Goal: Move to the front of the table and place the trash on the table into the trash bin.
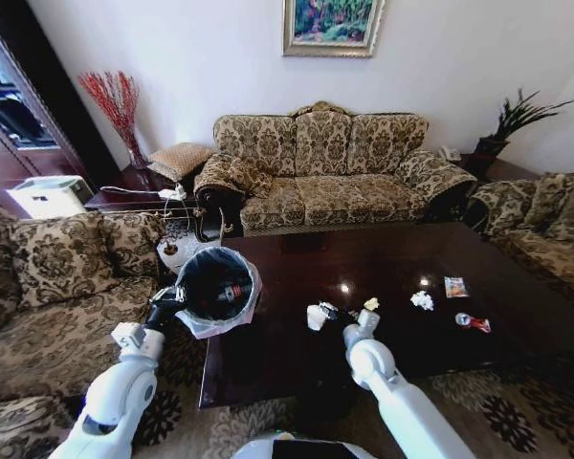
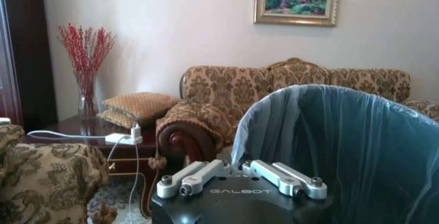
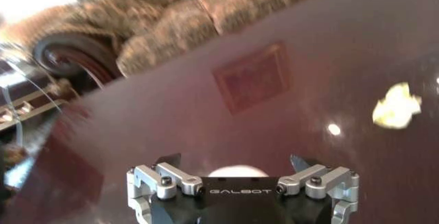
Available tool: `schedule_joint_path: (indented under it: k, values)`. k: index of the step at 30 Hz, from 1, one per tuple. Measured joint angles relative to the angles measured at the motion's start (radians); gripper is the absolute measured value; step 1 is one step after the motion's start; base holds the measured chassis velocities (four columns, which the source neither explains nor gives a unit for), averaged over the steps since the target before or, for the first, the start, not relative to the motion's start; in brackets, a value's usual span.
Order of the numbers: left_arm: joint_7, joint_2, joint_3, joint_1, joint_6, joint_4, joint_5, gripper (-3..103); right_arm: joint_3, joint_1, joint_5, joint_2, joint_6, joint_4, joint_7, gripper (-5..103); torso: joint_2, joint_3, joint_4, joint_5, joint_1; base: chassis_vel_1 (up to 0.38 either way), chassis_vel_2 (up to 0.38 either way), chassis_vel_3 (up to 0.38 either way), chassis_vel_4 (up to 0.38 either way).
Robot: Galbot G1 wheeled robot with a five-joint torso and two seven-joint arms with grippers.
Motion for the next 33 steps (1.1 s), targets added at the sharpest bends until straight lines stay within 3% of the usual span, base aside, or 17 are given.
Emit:
schedule_joint_path:
  k: [5, 14, 17, 19, 22, 24, 25, 26, 28, 30, 31, 33]
  values:
    - [0.005, -0.006, 0.01, 0.015, -0.008, 0.001, 0.013, 3, -0.013, 0.032, 0.003, 0.037, -0.026, -0.083, 0.039, 100, 0.0, 0.0, 0.0003, -0.0002, 0.0, 0.0, 0.0, 0.0, 0.0]
    - [0.01, -0.01, 0.012, 0.023, -0.013, -0.013, 0.015, 3, -0.011, 0.037, -0.011, 0.074, -0.037, -0.163, -0.017, 103, 0.0, 0.0, 0.0, 0.0, 0.0, 0.0, 0.0, 0.0, 0.0]
    - [0.01, -0.01, 0.012, 0.031, -0.014, -0.028, 0.009, 3, -0.011, 0.038, -0.021, 0.091, -0.037, -0.172, -0.029, 89, 0.0, 0.0, 0.0, 0.0, 0.0, 0.0, 0.0, 0.0, 0.0]
    - [0.009, -0.01, 0.012, 0.032, -0.013, -0.03, 0.009, 3, -0.011, 0.038, -0.021, 0.093, -0.037, -0.173, -0.03, 89, 0.0, 0.0, 0.0, 0.0001, 0.0, 0.0, 0.0, 0.0, 0.0]
    - [0.009, -0.01, 0.011, 0.034, -0.013, -0.039, 0.008, 3, -0.01, 0.042, -0.021, 0.098, -0.038, -0.176, -0.029, 73, 0.0, 0.0, 0.0, 0.0, 0.0, 0.0, 0.0, 0.0, 0.0]
    - [0.009, -0.009, 0.01, 0.035, -0.012, -0.041, 0.008, 3, -0.01, 0.042, -0.022, 0.098, -0.038, -0.176, -0.027, 73, 0.0, 0.0, 0.0, 0.0, 0.0, 0.0, 0.0, 0.0, 0.0]
    - [0.009, -0.009, 0.01, 0.037, -0.012, -0.045, 0.007, 3, -0.01, 0.041, -0.021, 0.099, -0.038, -0.176, -0.023, 61, 0.0, 0.0, 0.0, 0.0, 0.0, 0.0, 0.0, 0.0, 0.0]
    - [0.009, -0.009, 0.011, 0.039, -0.012, -0.049, 0.006, 3, -0.009, 0.039, -0.018, 0.101, -0.038, -0.175, -0.019, 61, 0.0, 0.0, 0.0, 0.0, 0.0, 0.0, 0.0, 0.0, 0.0]
    - [0.009, -0.009, 0.012, 0.041, -0.013, -0.057, 0.003, 3, -0.008, 0.035, -0.014, 0.104, -0.038, -0.174, -0.016, 50, 0.0, 0.0, 0.0001, 0.0001, 0.0, 0.0, 0.0, 0.0, 0.0]
    - [0.009, -0.009, 0.012, 0.041, -0.014, -0.06, 0.002, 3, -0.008, 0.034, -0.014, 0.104, -0.038, -0.173, -0.016, 50, 0.0, 0.0, 0.0, 0.0, 0.0, 0.0, 0.0, 0.0, 0.0]
    - [0.009, -0.007, 0.012, 0.041, -0.015, -0.067, -0.003, 3, -0.007, 0.034, -0.013, 0.105, -0.037, -0.173, -0.017, 39, 0.0, 0.0, 0.0, 0.0, 0.0, 0.0, 0.0, 0.0, 0.0]
    - [0.009, -0.006, 0.012, 0.041, -0.015, -0.074, -0.009, 3, -0.006, 0.032, -0.013, 0.106, -0.033, -0.171, -0.017, 34, 0.0, 0.0, 0.0, -0.0001, 0.0, 0.0, 0.0, 0.0, 0.0]
